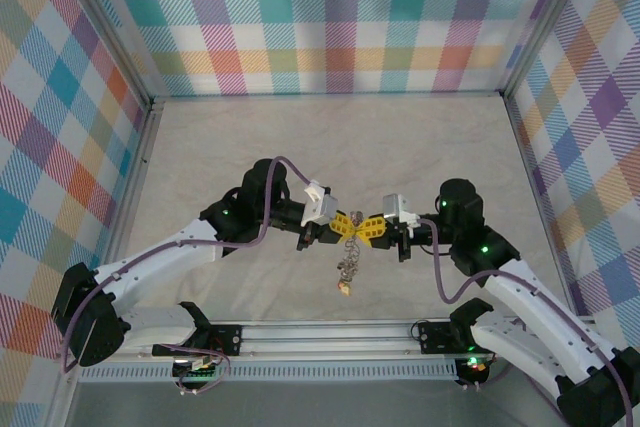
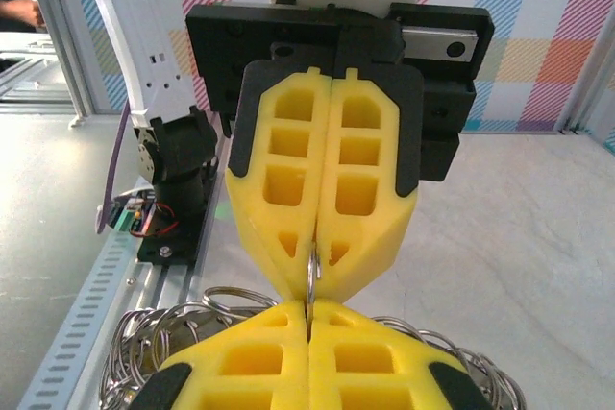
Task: Put the keys on the keyring
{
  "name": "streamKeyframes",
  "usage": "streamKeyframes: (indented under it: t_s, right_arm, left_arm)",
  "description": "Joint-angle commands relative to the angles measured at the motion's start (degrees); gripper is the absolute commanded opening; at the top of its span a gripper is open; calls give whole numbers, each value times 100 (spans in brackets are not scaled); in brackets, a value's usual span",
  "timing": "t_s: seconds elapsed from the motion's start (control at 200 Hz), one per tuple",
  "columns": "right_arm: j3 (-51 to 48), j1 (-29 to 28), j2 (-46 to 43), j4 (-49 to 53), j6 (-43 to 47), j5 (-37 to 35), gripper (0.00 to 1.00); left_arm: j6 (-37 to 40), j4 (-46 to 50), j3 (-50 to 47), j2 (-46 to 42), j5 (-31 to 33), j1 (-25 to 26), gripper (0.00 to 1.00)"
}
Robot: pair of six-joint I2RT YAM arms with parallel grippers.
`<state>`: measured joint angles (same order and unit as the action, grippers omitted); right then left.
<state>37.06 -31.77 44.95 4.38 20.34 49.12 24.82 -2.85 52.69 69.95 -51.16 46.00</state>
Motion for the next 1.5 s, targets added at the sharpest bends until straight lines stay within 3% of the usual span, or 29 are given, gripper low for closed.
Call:
streamKeyframes:
  t_s: [0.0,0.075,0.215,0.38,0.57,0.665,0.725,0.97,1.15,1.215,1.27,1.38,1.445,1.495]
  right_arm:
    - [38,-66,65,190,390,1,0]
    - [174,-64,76,595,710,-296,0]
    - [730,-83,339,1579,1270,-571,0]
    - [1246,-155,641,2275,1590,-974,0]
    - [1307,-151,689,2224,1561,-1149,0]
    - [1335,-154,719,2278,1570,-1138,0]
    - [1308,-154,695,2236,1561,-1140,0]
    - [1235,-161,669,2226,1600,-1132,0]
    - [1233,-154,665,2284,1622,-955,0]
    - [1234,-155,681,2284,1622,-923,0]
    - [1227,-154,689,2276,1609,-905,0]
    - [1192,-154,654,2173,1555,-940,0]
    - [1128,-155,590,2127,1484,-893,22]
    - [1045,-154,507,2068,1447,-870,26]
  left_arm:
    - [-71,-593,116,16,14,41,6]
    - [227,71,249,5,176,43,17]
    - [629,1040,524,173,537,41,18]
    - [711,1123,592,483,574,44,16]
    - [781,1028,569,640,625,45,14]
    - [886,1199,606,640,675,43,2]
    - [928,1280,620,627,687,41,0]
    - [1026,1525,644,567,519,43,14]
    - [1065,1729,702,650,491,35,15]
    - [1013,1681,717,681,483,34,10]
    - [932,1583,725,718,429,37,0]
    - [891,1605,811,794,499,33,0]
    - [851,1494,789,763,495,36,0]
    - [808,1342,708,679,441,39,0]
